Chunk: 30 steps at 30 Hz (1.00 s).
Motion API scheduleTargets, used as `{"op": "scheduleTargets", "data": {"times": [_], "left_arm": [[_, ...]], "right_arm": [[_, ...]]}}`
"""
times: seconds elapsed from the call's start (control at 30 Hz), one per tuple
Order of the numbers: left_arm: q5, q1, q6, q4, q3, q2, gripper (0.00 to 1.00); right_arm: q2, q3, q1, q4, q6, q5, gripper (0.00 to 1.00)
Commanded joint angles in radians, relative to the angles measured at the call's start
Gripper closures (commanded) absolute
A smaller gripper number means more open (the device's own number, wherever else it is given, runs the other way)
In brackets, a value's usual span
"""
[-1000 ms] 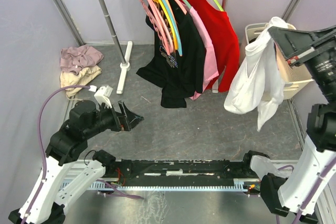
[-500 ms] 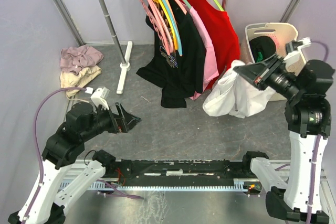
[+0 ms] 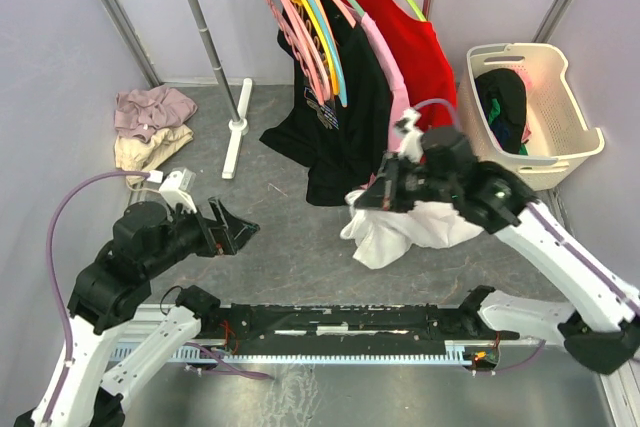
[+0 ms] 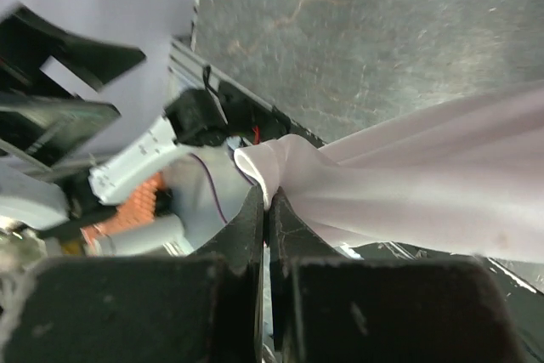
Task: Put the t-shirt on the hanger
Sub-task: Place the T-shirt at the center of the board.
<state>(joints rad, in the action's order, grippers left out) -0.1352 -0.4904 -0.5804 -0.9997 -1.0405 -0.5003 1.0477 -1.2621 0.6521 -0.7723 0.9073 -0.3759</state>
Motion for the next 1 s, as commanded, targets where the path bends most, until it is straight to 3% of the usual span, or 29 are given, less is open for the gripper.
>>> {"op": "scheduleTargets", "data": {"times": [0.0, 0.1, 0.33, 0.43, 0.6, 0.77, 0.97], "left_arm": [[0.051, 0.001, 0.005, -0.042, -0.053, 0.022, 0.00], [0.076, 0.000, 0.001, -0.069, -0.064, 0.038, 0.01], [0.126, 0.000, -0.003, -0.131, -0.122, 0.055, 0.01], [0.140, 0.000, -0.002, -0.140, -0.137, 0.051, 0.01], [0.145, 0.000, 0.021, -0.145, -0.146, 0.016, 0.00], [0.111, 0.000, 0.044, -0.113, -0.138, -0.038, 0.00], [-0.002, 0.000, 0.067, -0.009, -0.052, -0.128, 0.00]], "right_arm": [[0.138, -0.132, 0.271, 0.067, -0.043, 0.243, 0.99], [0.265, -0.223, 0.408, 0.081, -0.053, 0.312, 0.99], [0.476, -0.412, 0.510, 0.060, -0.088, 0.322, 0.95], [0.508, -0.455, 0.516, -0.013, -0.117, 0.339, 0.53], [0.432, -0.446, 0.514, -0.196, -0.157, 0.540, 0.29], [0.299, -0.316, 0.483, -0.391, -0.118, 0.767, 0.26], [0.082, 0.013, 0.272, -0.417, -0.080, 0.804, 0.28]]}}
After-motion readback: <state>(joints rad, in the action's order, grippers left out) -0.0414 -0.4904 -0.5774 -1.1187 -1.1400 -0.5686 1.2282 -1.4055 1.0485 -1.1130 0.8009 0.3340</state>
